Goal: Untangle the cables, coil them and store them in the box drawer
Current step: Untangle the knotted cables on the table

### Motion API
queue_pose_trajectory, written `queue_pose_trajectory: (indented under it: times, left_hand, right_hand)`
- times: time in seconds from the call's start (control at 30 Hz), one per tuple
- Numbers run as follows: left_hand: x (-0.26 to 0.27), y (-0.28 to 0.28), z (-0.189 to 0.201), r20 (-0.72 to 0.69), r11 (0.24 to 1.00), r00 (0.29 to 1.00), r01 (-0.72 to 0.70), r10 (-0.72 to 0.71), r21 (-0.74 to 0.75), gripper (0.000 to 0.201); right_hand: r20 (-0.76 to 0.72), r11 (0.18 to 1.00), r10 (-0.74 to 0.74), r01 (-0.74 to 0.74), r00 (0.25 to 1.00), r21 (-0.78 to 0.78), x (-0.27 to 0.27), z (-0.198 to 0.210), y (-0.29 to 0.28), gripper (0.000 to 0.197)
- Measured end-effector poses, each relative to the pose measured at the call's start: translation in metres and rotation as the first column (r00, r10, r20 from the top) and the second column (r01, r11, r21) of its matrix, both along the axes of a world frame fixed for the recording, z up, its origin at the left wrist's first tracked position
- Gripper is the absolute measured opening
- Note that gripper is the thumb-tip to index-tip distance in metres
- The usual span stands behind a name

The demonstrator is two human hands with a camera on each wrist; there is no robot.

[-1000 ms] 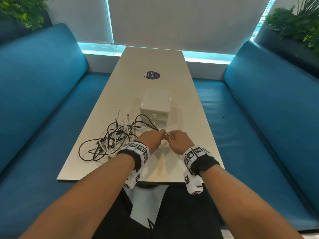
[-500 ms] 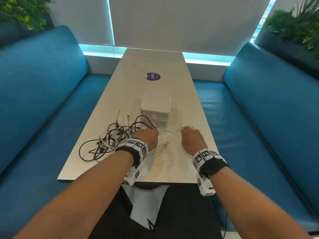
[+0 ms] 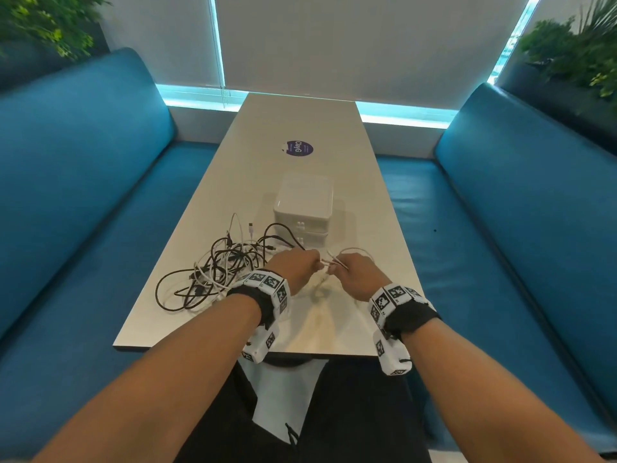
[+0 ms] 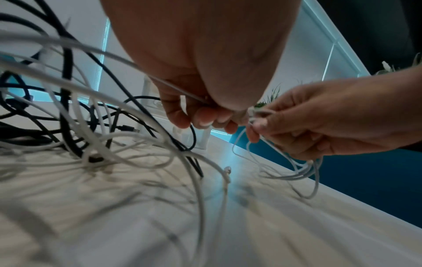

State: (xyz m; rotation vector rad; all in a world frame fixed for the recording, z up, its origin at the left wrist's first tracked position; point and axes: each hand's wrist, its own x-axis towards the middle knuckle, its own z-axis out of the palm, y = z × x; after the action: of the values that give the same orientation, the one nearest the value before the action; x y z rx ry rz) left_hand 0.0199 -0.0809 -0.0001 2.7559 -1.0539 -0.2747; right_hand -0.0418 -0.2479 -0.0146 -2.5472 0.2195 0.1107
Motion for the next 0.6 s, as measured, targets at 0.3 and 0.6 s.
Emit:
queue_pose_trajectory:
  times: [0.3,0.6]
  left_hand:
    - [0.009,0.014,0.009,-0.052,0.999,0.999,-0.012,0.014,0.05,0.027]
    - [-0.002,-0.003,-0.003,-0.003,0.998,1.0,-0.02,0.02,-0.064,0.025]
  right_hand:
    - [0.147,0.973,-0.209,0.221,0.967,-0.072,0.0,0.006,-0.009,0.03]
    - [0.003,0.999,-0.05,0.05,0.999,0.022,0.005,0.008,0.028,0.036]
